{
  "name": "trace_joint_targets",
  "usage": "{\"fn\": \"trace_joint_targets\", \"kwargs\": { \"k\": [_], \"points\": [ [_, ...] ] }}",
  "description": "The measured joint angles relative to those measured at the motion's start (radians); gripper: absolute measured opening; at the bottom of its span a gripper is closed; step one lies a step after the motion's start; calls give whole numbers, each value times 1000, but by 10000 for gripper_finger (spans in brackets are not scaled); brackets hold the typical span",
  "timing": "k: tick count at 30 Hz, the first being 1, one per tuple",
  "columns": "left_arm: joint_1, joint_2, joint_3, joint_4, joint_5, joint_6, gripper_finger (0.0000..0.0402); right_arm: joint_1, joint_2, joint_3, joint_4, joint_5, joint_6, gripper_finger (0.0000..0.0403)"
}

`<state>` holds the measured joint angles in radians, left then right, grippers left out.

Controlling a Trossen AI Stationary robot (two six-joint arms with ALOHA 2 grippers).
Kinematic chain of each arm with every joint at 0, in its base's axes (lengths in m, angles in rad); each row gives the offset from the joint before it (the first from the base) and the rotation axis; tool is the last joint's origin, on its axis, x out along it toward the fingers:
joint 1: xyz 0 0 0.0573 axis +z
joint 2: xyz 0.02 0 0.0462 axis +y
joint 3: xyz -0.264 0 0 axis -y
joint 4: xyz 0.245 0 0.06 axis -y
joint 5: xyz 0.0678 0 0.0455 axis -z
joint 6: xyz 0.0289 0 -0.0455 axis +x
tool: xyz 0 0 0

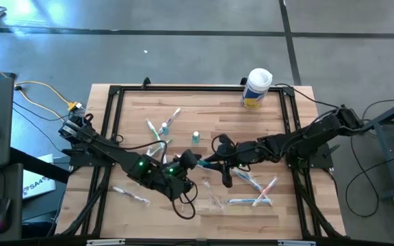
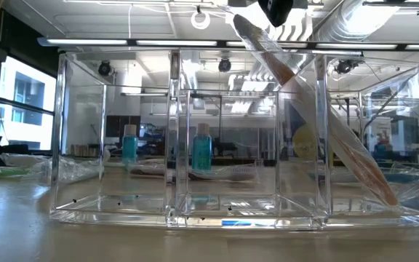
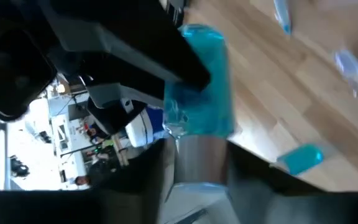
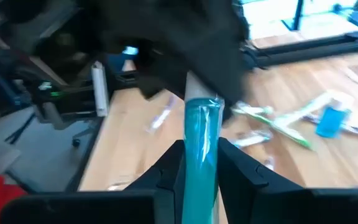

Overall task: Pick & Place toothbrushing station
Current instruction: Put the mouthwash into the transparent organizer

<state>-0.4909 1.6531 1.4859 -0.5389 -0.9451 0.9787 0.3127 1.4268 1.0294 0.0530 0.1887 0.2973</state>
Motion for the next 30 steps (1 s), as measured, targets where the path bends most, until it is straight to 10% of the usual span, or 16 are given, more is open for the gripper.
{"fn": "trace_joint_targets", "kwargs": {
  "k": [7,14,23,30],
  "points": [
    [-10,0,0,57,-107,-78,323,10,0,0,-14,22,-44,63],
    [-91,-1,0,64,-305,-94,360,53,0,0,-45,183,-149,63],
    [-136,-155,0,-31,104,-528,362,148,0,0,-21,520,-354,63],
    [-62,-236,0,-47,197,-888,362,196,2,0,75,613,-489,63]
  ]
}}
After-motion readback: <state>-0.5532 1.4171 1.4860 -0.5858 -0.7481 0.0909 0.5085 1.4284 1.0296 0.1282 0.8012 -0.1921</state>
